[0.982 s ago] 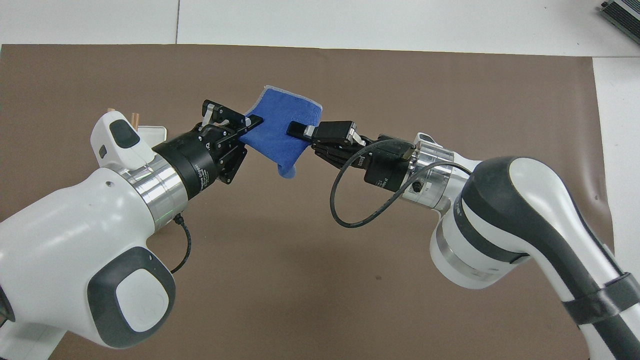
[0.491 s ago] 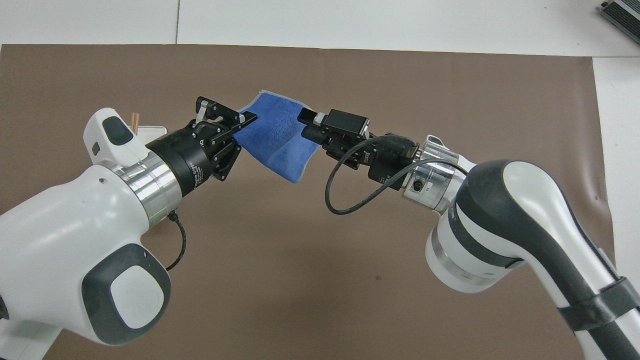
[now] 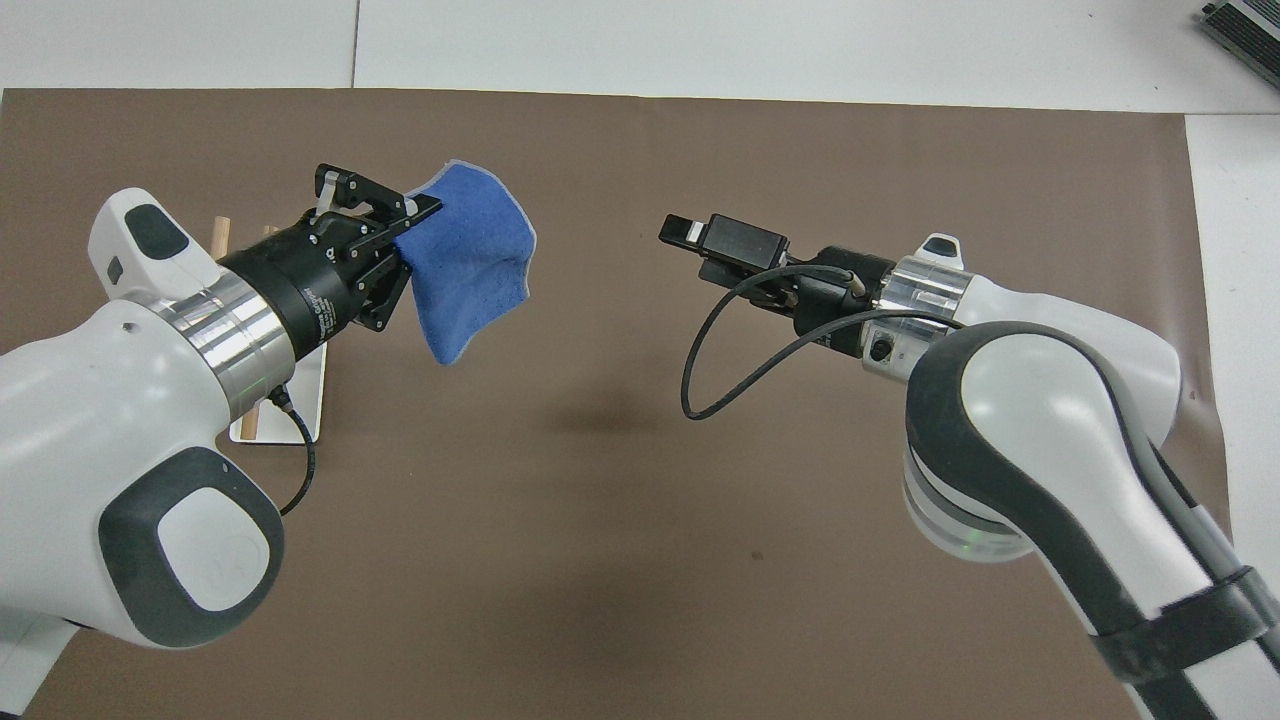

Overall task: Right arm passes towel to left arm to hang
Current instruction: 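Open the right gripper and pull it back from the towel, then carry the towel with the left gripper over the sticks while the right gripper retracts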

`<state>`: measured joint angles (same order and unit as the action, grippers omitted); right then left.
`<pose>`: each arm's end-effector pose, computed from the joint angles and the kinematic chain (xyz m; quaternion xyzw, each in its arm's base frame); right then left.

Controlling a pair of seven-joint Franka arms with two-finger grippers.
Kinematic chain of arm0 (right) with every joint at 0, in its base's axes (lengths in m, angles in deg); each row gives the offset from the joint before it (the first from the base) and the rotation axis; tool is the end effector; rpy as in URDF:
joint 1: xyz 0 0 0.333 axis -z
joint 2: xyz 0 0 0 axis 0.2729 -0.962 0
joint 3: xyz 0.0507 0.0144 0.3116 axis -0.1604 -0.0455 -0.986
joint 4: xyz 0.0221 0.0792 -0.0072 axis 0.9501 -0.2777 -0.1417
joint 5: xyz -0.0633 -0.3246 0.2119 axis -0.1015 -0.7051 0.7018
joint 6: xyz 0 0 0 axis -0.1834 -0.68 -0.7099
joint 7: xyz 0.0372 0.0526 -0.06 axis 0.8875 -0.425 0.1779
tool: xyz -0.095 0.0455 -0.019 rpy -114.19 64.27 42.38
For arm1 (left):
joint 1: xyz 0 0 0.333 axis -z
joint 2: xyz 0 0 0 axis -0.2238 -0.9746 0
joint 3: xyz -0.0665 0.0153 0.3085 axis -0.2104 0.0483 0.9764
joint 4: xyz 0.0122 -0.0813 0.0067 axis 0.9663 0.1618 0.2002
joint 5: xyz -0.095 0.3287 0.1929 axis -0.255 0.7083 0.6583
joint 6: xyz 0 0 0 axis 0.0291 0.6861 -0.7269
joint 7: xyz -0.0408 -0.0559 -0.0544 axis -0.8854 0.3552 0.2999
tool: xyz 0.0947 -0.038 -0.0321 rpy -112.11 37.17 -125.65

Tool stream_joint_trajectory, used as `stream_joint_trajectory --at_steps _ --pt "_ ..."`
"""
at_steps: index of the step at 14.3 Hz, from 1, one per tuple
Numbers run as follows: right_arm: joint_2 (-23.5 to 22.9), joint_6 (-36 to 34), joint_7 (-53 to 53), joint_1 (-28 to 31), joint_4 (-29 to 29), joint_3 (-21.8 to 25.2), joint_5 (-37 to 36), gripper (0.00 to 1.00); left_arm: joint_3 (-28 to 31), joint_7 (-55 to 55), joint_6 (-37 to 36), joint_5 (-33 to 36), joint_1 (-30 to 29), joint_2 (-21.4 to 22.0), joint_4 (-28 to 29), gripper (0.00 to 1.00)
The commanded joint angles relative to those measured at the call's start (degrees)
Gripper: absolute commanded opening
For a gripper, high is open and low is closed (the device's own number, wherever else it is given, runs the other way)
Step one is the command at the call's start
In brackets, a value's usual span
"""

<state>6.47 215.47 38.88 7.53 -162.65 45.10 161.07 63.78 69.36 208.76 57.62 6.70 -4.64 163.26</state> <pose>0.5690 0.2099 0.4935 -0.8423 0.1420 -0.1729 0.4903 0.5225 -0.2054 0.5764 0.7263 0.5292 0.1357 0.4172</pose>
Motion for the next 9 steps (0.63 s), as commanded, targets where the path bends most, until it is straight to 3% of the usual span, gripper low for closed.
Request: stream_joint_trajectory --at_steps 1,3,6,9 --pt "-0.39 1.94 -4.21 3.20 -1.28 -0.49 -14.17 1.00 -0.39 -0.64 0.78 0.99 -3.45 0.16 2.92 0.00" --pt "-0.65 0.89 -9.47 5.58 -1.28 -0.49 -25.60 1.00 -0.39 -0.90 1.22 1.25 -6.43 0.08 4.33 0.00" --pt "-1.00 -5.50 -15.81 9.44 -0.76 -0.41 -48.86 1.00 -0.39 -0.90 2.63 1.25 -8.55 0.08 7.49 0.00" --pt "-0.83 -11.40 -21.17 10.51 0.99 -0.32 -65.87 1.00 -0.57 -0.90 12.10 1.25 -10.14 -0.18 12.76 0.00"
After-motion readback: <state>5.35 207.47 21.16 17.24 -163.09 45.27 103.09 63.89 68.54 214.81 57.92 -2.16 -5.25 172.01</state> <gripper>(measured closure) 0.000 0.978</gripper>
